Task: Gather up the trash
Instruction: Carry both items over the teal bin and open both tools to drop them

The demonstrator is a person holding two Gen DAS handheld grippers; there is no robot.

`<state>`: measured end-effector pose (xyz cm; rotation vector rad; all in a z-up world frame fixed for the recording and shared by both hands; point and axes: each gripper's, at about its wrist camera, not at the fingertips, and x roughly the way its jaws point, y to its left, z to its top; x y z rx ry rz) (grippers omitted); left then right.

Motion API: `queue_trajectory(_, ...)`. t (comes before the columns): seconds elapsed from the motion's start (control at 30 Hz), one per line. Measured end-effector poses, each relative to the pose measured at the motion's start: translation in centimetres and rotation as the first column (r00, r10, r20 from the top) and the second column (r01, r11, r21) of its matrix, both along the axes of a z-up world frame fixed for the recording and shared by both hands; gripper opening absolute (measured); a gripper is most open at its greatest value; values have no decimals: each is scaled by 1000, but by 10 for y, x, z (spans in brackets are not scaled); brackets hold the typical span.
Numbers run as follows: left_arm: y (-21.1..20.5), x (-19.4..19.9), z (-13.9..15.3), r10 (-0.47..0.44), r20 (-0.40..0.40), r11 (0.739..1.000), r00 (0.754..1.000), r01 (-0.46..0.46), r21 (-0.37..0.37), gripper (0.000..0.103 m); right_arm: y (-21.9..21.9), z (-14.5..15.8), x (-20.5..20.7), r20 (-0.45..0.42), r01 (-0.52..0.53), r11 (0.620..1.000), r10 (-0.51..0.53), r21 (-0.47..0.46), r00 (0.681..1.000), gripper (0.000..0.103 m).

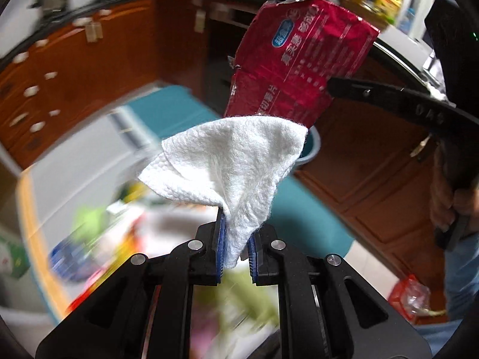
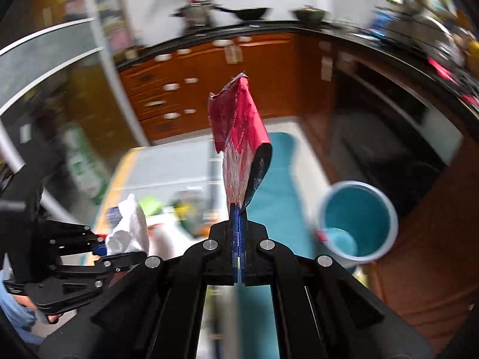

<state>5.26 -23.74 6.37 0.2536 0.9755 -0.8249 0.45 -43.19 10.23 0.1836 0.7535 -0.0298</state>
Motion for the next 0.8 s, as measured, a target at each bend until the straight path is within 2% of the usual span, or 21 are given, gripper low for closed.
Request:
queue_trajectory(0.13, -82, 23, -25, -88, -71, 996, 994, 90, 20, 13, -73, -32, 13, -51, 123, 992, -123, -15, 991, 1)
queue_trajectory(0.27, -153, 51, -59, -151, -143, 987, 978, 157, 35, 14, -127, -74, 29, -116, 200, 980, -201, -18, 973, 1)
queue_trajectory(0.47, -220, 98, -111, -161, -234, 980, 959, 183, 74, 14, -191, -137, 63, -241, 278, 960, -267, 16, 933, 1)
queue_trajectory(0.6, -248, 118, -131, -151, -279, 979, 948, 182, 90, 16, -219, -166, 70, -289, 297, 954, -274, 37, 917, 1)
queue_trajectory(0.63, -252, 122, -135, -152, -289, 978, 945, 187, 97, 17, -223, -169, 72, -295, 301, 953, -277, 41, 915, 2)
queue_trajectory(0.67, -257, 124, -136, -152, -293, 976, 944, 189, 105, 27, -226, -172, 73, -299, 303, 952, -277, 44, 913, 5)
queue_trajectory(0.7, -263, 123, -136, -148, -290, 975, 946, 189, 117, 45, -228, -173, 73, -300, 305, 951, -277, 47, 913, 5)
queue_trajectory(0.73, -270, 126, -136, -135, -265, 975, 955, 176, 136, 56, -231, -176, 74, -304, 306, 950, -275, 58, 912, 11)
queue_trajectory(0.77, -270, 128, -136, -121, -232, 976, 965, 158, 148, 68, -230, -175, 77, -308, 311, 948, -277, 64, 910, 40)
queue_trajectory(0.8, -272, 131, -134, -113, -215, 977, 970, 147, 153, 72, -231, -174, 77, -306, 326, 943, -293, 62, 906, 60)
